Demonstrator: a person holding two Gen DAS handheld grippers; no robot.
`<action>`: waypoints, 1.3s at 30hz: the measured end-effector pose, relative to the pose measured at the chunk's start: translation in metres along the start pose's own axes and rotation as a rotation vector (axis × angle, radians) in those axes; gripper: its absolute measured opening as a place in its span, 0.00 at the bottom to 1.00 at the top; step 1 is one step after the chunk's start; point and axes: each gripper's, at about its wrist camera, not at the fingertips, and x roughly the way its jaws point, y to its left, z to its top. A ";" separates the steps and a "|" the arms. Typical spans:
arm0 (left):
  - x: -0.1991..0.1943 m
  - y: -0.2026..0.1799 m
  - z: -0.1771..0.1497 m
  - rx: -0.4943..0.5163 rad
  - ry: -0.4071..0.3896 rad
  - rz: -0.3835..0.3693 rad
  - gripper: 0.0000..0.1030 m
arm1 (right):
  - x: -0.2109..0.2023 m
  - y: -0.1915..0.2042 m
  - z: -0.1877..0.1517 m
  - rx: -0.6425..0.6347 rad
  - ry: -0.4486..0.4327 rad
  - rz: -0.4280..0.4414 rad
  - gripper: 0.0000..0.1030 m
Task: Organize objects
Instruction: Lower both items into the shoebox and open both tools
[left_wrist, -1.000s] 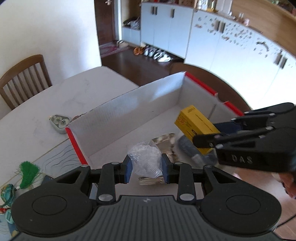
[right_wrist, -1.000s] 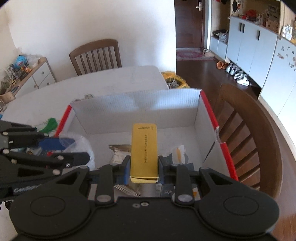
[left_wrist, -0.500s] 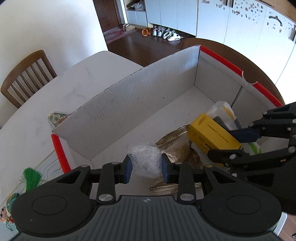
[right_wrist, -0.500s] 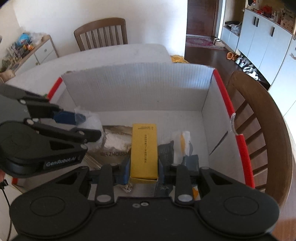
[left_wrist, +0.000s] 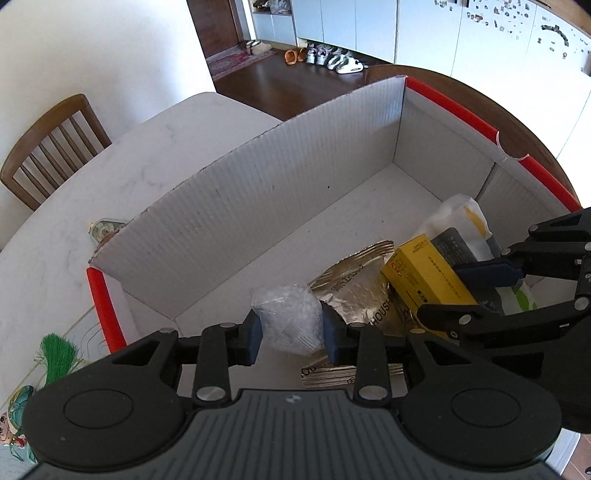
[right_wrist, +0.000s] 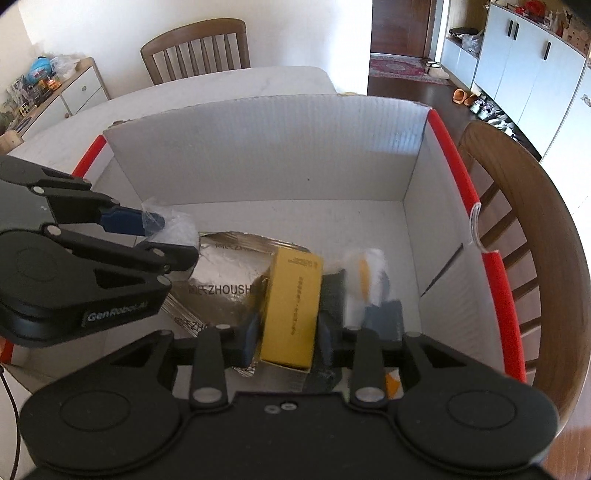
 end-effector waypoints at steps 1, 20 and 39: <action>0.000 0.000 0.000 0.002 -0.001 0.001 0.33 | 0.000 0.000 0.000 -0.001 -0.002 0.000 0.32; -0.034 0.003 -0.009 -0.022 -0.085 -0.057 0.54 | -0.034 0.000 -0.006 0.014 -0.051 0.016 0.40; -0.108 0.045 -0.039 -0.099 -0.221 -0.147 0.54 | -0.096 0.035 -0.010 0.055 -0.194 0.030 0.59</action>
